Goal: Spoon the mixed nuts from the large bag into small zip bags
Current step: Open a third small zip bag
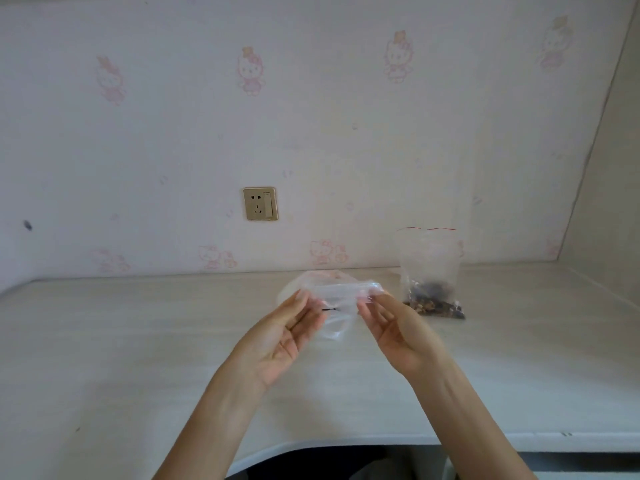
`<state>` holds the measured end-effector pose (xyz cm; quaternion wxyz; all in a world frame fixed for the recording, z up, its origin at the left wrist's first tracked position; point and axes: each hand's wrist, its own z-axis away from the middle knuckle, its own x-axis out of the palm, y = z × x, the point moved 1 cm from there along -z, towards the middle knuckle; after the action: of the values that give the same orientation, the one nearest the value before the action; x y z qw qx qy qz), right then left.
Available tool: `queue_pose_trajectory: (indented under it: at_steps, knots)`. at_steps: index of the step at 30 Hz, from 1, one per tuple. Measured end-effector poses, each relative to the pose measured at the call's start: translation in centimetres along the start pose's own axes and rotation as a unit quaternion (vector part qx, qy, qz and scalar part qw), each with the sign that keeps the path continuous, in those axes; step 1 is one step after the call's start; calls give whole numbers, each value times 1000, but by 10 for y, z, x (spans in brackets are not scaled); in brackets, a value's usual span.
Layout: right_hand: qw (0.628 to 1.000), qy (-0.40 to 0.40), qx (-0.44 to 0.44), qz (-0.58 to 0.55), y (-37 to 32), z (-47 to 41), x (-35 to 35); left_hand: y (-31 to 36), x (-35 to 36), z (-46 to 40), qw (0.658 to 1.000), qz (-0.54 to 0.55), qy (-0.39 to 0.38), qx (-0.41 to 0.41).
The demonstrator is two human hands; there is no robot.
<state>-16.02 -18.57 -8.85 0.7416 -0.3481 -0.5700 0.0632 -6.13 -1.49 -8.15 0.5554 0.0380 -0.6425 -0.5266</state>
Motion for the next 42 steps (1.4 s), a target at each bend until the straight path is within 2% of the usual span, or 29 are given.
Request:
queue_pose_trajectory:
  at_steps: [4,9,11,17,19,21,23,25,27,29,30,32,36,40,42]
  knots:
    - [999,-45,16,6,1,2,-2,-3,5,0,999,36,-25,-25]
    - [993,-47,41,102,7,3,2,1,7,2,997,-75,-2,13]
    - [989,-52,40,134,10,2,5,3,6,3,996,-88,4,13]
    - [992,-21,59,112,17,-3,9,10,-10,-1,997,3,-30,-70]
    - [990,-50,38,128,16,-3,12,13,-13,-1,996,-35,-62,-49]
    - [978,-99,10,184,14,-3,16,15,-16,-3,986,-151,-73,9]
    - [955,-125,-21,267,17,-3,19,15,-19,-9,952,-285,-15,114]
    - [933,-93,-66,341,24,-4,24,13,-23,-16,924,-323,56,197]
    - [916,-11,-119,383,33,-10,26,11,-24,-22,892,-356,91,262]
    - [913,78,-142,374,39,-16,28,10,-25,-28,855,-393,115,319]
    - [916,112,-143,358,41,-18,29,9,-26,-31,850,-391,119,333]
    - [919,159,-141,333,42,-23,28,6,-25,-34,862,-364,111,334]
    - [921,197,-126,312,38,-26,25,-2,-26,-35,877,-329,104,334]
    - [908,201,-125,347,27,-25,14,-3,-27,-37,846,-365,134,365]
    - [920,186,-113,326,20,-24,8,-5,-28,-37,832,-391,138,369]
